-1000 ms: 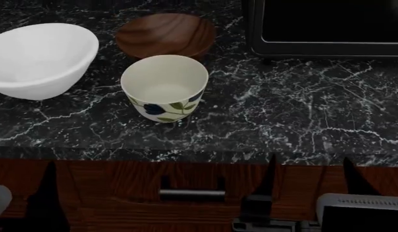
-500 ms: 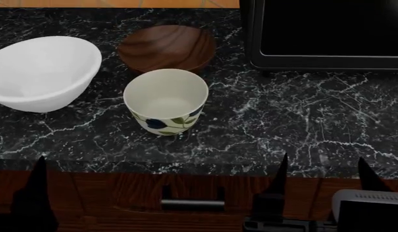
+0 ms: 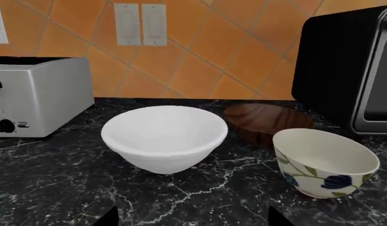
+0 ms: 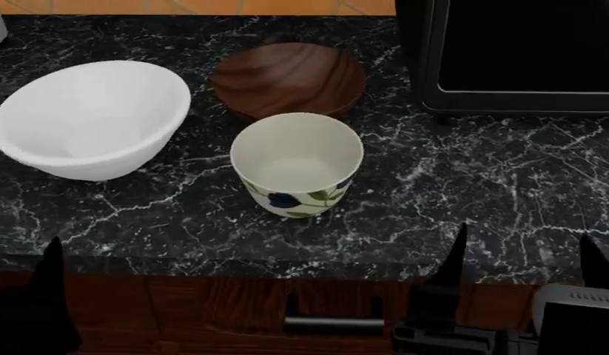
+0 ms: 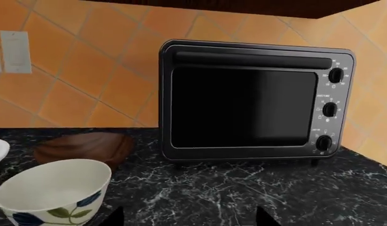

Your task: Stack the bowls from largest to smallest.

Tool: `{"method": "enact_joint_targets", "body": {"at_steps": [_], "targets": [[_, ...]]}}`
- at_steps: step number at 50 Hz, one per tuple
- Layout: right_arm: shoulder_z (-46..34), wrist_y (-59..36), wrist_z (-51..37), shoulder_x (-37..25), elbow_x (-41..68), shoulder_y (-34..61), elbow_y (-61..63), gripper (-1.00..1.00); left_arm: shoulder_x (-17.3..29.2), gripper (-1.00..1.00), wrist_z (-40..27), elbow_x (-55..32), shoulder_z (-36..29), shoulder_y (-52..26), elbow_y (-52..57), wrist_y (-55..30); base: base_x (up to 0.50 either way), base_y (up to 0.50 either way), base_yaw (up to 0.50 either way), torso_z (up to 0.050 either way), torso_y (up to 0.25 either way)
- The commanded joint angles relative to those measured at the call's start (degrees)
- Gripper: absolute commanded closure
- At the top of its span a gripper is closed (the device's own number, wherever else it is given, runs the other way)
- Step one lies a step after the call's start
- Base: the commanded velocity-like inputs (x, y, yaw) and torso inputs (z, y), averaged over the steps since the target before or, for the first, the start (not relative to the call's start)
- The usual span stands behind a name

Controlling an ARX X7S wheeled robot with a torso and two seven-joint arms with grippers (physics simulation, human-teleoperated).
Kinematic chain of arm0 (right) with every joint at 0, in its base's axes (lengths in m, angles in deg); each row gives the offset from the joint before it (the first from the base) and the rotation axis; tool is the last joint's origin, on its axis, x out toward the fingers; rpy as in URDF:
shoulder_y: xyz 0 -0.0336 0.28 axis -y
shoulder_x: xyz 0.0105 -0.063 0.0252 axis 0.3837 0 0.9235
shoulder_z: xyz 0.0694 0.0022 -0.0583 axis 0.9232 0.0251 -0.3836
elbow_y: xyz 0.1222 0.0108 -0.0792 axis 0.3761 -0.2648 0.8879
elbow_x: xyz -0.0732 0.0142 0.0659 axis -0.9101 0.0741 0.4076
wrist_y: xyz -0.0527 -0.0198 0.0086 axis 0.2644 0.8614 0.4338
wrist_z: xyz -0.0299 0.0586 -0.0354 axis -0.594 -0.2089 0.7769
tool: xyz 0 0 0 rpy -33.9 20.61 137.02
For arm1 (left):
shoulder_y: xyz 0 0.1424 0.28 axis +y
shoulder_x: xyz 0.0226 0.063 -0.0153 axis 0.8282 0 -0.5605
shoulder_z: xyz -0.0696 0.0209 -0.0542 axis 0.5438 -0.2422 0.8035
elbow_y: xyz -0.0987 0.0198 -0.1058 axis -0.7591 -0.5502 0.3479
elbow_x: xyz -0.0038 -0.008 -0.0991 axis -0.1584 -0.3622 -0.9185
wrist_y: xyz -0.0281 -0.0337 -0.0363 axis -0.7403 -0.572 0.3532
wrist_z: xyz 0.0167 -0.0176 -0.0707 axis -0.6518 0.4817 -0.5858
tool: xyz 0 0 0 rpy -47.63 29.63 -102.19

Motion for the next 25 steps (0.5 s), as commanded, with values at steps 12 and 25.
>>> {"method": "enact_joint_targets", "body": {"at_steps": [12, 25], "targets": [[4.0, 1.7, -0.1, 1.3, 0.2, 0.2, 0.5, -1.0, -0.2, -1.0, -0.1, -2.6, 4.0, -2.0, 1.7, -3.2, 0.4, 0.36, 0.0, 0.0, 0.0], [1.1, 0.8, -1.3, -0.4, -0.1, 0.1, 1.5, -1.0, 0.2, -1.0, -1.5, -5.7, 6.8, -3.7, 2.4, -6.0, 0.5, 0.06, 0.0, 0.0, 0.0]]}}
